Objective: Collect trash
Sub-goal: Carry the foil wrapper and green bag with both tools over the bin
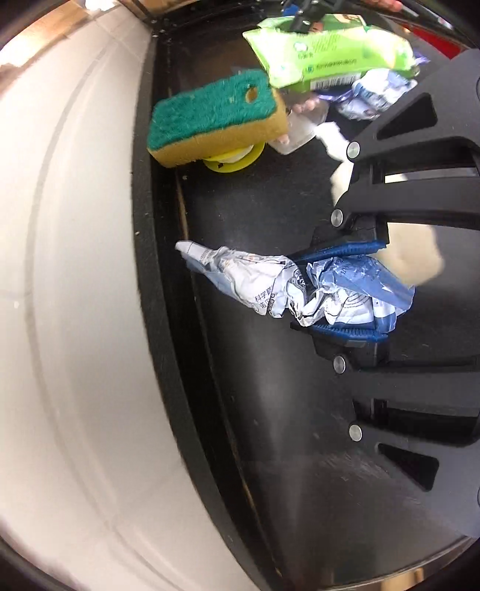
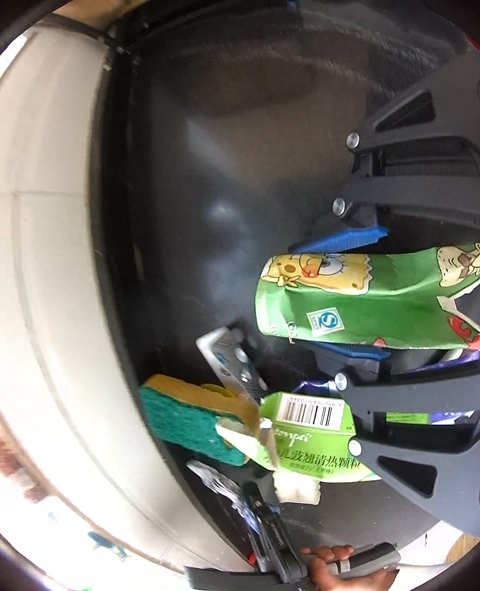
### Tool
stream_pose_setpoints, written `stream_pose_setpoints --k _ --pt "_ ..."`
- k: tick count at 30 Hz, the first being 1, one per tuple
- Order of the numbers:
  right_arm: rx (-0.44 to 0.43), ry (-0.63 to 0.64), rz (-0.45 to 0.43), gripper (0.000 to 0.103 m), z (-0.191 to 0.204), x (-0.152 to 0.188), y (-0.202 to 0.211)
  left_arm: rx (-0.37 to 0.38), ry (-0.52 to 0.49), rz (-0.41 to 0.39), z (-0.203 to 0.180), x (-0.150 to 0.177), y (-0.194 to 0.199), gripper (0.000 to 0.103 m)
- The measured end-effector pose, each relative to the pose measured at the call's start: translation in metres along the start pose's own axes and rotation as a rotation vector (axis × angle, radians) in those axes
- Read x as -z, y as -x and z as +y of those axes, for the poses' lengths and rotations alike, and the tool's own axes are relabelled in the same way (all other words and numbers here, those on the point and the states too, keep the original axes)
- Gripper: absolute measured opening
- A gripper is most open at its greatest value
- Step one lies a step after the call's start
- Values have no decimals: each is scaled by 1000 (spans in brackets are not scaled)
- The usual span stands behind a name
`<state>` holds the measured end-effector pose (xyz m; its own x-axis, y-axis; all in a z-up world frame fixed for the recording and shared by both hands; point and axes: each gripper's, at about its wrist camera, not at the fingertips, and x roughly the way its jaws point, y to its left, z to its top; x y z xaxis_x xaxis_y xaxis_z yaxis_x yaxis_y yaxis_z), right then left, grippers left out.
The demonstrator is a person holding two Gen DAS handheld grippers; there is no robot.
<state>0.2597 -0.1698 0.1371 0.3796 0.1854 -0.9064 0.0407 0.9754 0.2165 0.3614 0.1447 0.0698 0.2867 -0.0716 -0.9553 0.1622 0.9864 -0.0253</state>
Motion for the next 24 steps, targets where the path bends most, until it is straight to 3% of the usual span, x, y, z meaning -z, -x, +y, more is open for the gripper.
stream_pose_setpoints --k 5,8,11,17,21,24 --pt "36 12 -67 41 -18 -1 24 -28 52 -50 7 20 37 29" --pt "57 22 -90 41 -27 6 35 -28 83 -60 -17 30 50 29" --pt "69 18 -109 41 -35 15 42 -29 106 -53 -16 48 58 29" --pt "57 18 -183 41 -56 33 95 -53 132 -64 -27 90 78 29" --pt "-17 140 -234 41 -6 25 118 -56 222 -95 -17 125 105 29" --pt "-116 319 -217 41 72 31 117 -75 338 -115 9 177 129 30"
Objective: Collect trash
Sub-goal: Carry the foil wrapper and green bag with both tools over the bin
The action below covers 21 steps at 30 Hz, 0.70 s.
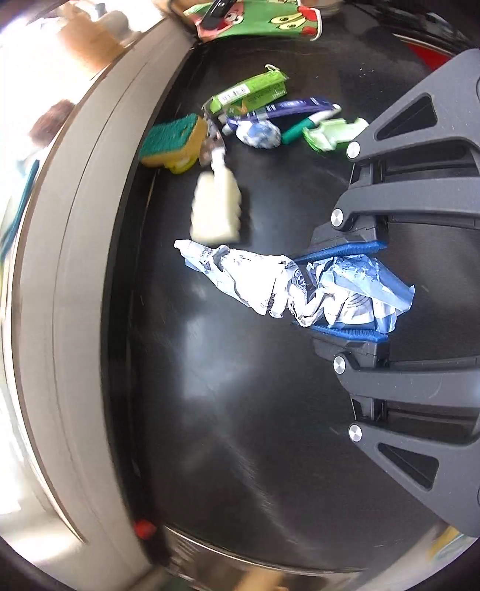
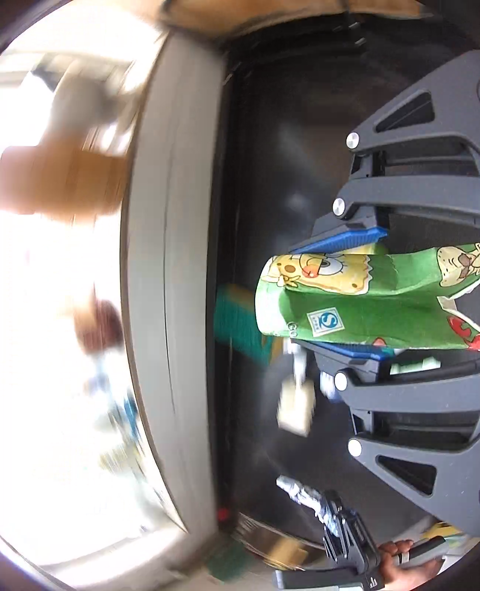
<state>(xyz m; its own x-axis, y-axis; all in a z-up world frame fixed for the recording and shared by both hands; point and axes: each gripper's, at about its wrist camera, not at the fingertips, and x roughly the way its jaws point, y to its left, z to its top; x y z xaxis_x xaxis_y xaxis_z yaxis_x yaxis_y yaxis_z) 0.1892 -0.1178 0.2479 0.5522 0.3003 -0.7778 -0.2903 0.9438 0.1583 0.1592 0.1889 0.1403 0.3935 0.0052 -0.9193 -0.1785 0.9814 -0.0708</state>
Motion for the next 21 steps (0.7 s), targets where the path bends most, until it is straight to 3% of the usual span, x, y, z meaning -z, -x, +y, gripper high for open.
stream_pose_setpoints --k 5,9,12,15,18,21 --pt "-256 304 64 41 166 2 -17 -119 308 -32 118 98 58 30" --pt "-495 567 171 41 321 48 -12 -214 564 -46 195 195 101 30" --pt "-616 725 256 41 415 100 -5 -264 768 -49 239 277 119 30" --pt "-694 893 326 41 497 161 0 -279 911 -40 269 336 119 30" --pt "-727 1067 395 41 568 233 -8 -272 1025 -11 296 385 93 30" --pt "-731 1185 437 41 612 302 -27 -263 1127 1 324 423 57 30"
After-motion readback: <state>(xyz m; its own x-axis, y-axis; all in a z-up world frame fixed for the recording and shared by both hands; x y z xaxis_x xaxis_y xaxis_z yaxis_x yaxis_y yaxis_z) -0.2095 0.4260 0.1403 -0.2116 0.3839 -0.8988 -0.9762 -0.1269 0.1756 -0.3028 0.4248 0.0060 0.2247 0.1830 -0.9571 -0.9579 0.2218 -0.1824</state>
